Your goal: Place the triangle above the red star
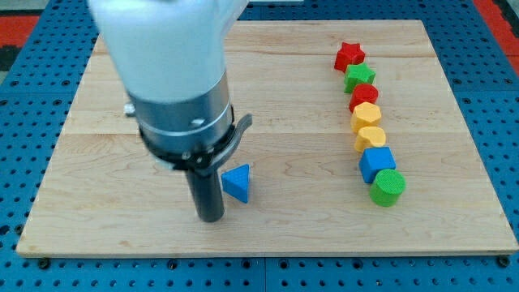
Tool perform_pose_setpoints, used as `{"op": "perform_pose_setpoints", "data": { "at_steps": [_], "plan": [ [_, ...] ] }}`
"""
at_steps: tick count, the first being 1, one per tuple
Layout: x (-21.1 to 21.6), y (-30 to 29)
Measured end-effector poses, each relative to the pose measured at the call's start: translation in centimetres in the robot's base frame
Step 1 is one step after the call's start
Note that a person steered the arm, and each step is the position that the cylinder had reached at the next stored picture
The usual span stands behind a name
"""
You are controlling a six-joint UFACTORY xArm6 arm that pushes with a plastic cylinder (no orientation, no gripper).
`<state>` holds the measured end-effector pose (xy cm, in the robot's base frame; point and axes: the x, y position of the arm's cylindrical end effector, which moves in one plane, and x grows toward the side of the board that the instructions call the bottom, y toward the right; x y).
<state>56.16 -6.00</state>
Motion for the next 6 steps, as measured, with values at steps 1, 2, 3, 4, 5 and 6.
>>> {"op": "perform_pose_setpoints", "data": {
  "at_steps": [1, 2, 3, 4, 5, 6],
  "plan": [
    [-5.3, 1.0],
    [-7.7, 4.0],
    [-5.3, 0.7],
    [-2.7, 3.7],
    [-5.2, 6.3],
    [-11.3, 7.9]
  ]
}}
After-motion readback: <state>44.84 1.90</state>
